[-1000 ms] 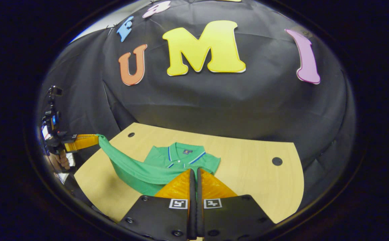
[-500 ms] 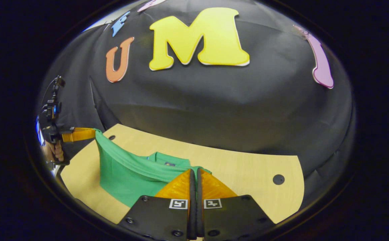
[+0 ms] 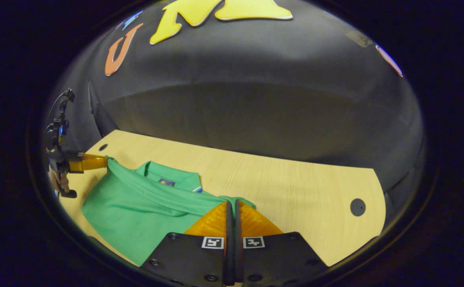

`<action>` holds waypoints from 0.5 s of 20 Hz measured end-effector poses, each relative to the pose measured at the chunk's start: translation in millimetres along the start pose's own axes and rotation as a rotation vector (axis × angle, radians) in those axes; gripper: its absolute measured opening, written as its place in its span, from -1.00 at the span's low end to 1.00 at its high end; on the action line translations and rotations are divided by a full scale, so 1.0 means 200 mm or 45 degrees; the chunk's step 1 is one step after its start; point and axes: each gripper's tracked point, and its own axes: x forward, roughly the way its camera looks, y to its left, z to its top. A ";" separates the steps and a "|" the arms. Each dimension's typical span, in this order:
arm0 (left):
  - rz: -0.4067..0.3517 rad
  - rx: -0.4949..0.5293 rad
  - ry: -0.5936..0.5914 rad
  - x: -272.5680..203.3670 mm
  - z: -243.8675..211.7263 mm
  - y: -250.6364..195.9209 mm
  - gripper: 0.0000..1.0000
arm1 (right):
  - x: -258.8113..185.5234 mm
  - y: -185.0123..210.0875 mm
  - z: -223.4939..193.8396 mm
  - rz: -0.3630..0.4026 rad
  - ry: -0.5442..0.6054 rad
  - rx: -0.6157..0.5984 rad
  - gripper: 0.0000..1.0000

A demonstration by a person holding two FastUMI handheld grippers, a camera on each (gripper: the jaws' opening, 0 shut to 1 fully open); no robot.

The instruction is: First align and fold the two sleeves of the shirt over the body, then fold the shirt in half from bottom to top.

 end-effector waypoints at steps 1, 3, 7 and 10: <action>0.007 0.001 0.026 0.01 -0.03 0.00 -0.93 | 0.02 -0.01 -0.02 -0.019 0.014 0.010 -0.94; 0.020 -0.005 0.053 0.01 -0.06 -0.01 -0.90 | 0.04 -0.01 -0.05 -0.042 0.039 0.010 -0.93; 0.063 -0.040 0.029 -0.07 -0.02 -0.02 -0.53 | -0.02 -0.02 0.00 -0.084 0.019 -0.004 -0.75; 0.112 -0.067 -0.012 -0.20 0.06 0.00 0.69 | -0.17 0.00 0.08 -0.089 -0.039 0.027 -0.12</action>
